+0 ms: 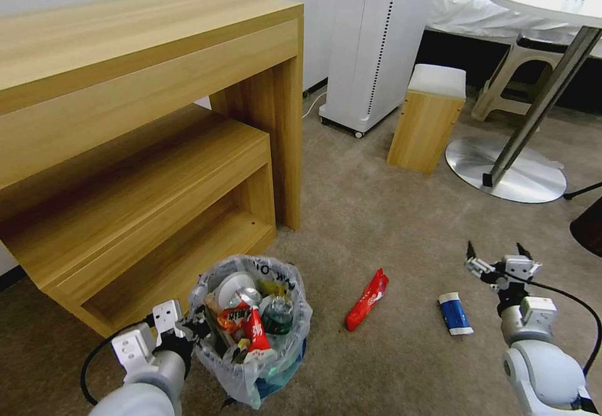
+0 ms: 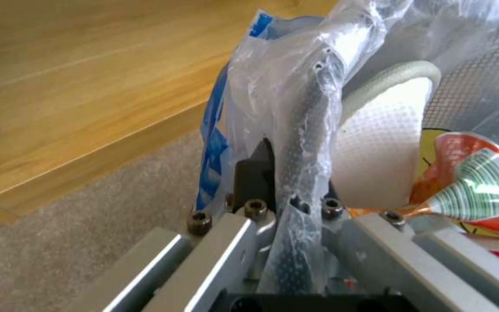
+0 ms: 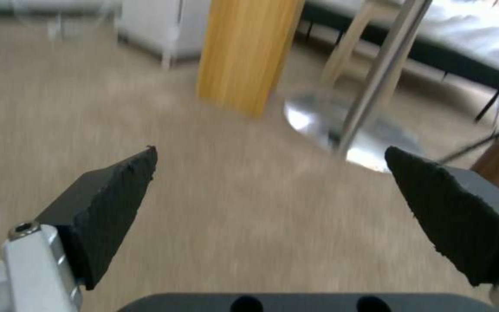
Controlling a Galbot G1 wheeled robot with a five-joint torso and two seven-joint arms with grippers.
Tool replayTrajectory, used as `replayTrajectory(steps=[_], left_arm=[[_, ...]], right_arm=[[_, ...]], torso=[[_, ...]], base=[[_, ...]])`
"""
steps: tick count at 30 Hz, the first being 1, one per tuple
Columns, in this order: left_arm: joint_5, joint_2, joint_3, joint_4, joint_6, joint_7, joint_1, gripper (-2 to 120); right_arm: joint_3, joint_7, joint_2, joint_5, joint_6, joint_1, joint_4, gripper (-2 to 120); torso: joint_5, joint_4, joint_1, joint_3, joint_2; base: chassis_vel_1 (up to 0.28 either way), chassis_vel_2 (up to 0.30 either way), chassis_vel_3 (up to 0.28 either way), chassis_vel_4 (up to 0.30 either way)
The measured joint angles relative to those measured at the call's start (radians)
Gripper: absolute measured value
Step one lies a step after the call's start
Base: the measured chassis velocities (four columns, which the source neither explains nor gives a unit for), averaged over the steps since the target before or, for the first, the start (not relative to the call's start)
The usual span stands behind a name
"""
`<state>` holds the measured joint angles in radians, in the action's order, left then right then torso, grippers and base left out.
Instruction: Pick up the trash bin and place the garbage on the floor into it.
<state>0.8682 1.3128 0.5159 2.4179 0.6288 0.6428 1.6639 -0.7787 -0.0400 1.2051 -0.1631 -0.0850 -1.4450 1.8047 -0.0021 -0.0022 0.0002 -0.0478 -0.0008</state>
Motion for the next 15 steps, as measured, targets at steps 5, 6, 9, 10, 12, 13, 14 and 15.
replayTrajectory(steps=[5,6,9,10,12,13,14,15], left_arm=[[0.008,-0.001,0.001,0.009,0.002,0.002,0.0,0],[0.005,0.001,-0.002,0.014,0.002,0.002,0.005,0],[-0.005,0.003,-0.006,0.022,-0.001,-0.002,0.016,0],[-0.008,0.003,-0.006,0.025,-0.002,-0.004,0.02,0],[-0.011,0.002,-0.005,0.029,-0.005,-0.006,0.025,0],[-0.011,0.002,-0.004,0.03,-0.006,-0.006,0.027,0],[-0.014,-0.001,0.0,0.034,-0.01,-0.009,0.035,0],[-0.015,-0.001,0.0,0.035,-0.01,-0.01,0.035,0]], right_arm=[[0.042,-0.042,-0.011,-0.012,-0.211,0.003,-0.044,100],[0.058,-0.056,-0.016,-0.025,-0.289,0.016,-0.076,100],[0.089,-0.049,-0.031,-0.02,-0.362,0.051,-0.163,100],[0.1,-0.028,-0.04,-0.009,-0.369,0.067,-0.203,100],[0.116,0.007,-0.052,0.002,-0.369,0.091,-0.259,100],[0.12,0.018,-0.055,0.005,-0.367,0.099,-0.275,100],[0.132,0.077,-0.059,0.039,-0.337,0.136,-0.351,100],[0.133,0.084,-0.059,0.043,-0.331,0.139,-0.358,100]], torso=[[0.0001,-0.0001,0.0,0.0,0.0],[0.0003,0.0,0.0,0.0,0.0],[0.0003,0.0,0.0,0.0,0.0],[0.0005,0.0,0.0,0.0,0.0],[0.0002,0.0,0.0,0.0,0.0],[0.0001,0.0,0.0,0.0,0.0],[0.0004,0.0,0.0,0.0,0.0],[0.0004,0.0,0.0,0.0,0.0]], base=[[0.0,0.0,0.0,0.0],[0.0,0.0,0.0,0.0],[0.0,0.0,0.0,0.0],[0.0,0.0,0.0,0.0],[0.0,0.0,0.0,0.0],[0.0,0.0,0.0,0.0],[0.0,0.0,0.0,0.0],[0.0,0.0,0.0,0.0]])
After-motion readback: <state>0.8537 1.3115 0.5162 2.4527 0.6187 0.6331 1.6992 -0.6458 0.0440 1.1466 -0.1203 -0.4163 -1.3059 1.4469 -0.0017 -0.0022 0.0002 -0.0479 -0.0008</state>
